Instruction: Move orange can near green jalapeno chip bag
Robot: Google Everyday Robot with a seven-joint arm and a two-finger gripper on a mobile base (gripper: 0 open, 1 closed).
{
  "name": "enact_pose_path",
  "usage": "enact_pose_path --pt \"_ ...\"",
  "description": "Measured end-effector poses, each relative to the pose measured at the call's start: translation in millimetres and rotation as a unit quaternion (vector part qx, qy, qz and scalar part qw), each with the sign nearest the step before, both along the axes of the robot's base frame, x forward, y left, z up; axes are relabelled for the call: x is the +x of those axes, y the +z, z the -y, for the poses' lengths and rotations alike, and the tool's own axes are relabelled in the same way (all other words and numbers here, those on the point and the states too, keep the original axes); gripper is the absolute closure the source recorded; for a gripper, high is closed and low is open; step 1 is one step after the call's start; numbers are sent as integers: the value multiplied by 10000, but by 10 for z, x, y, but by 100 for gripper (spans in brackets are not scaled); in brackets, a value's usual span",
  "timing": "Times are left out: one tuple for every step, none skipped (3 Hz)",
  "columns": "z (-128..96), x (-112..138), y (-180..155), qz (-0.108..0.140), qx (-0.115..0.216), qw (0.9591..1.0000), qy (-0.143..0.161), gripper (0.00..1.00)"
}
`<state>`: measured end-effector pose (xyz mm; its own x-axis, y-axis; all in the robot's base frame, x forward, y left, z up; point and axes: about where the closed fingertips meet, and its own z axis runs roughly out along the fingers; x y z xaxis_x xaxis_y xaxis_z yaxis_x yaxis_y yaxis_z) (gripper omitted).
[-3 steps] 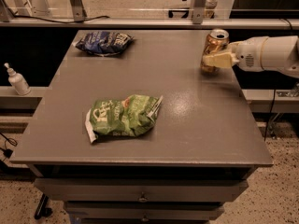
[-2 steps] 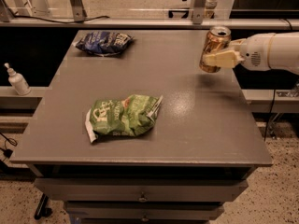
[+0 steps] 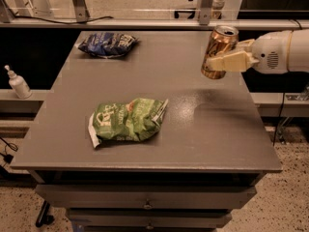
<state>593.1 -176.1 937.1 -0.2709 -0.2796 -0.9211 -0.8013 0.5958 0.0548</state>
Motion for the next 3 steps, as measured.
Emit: enact_pose_path --pt "-88 -39 32 26 53 9998 200 100" --pt "-219 -257 14 72 79 9988 469 100" --pt "-397 -609 -114 158 -65 9968 785 100"
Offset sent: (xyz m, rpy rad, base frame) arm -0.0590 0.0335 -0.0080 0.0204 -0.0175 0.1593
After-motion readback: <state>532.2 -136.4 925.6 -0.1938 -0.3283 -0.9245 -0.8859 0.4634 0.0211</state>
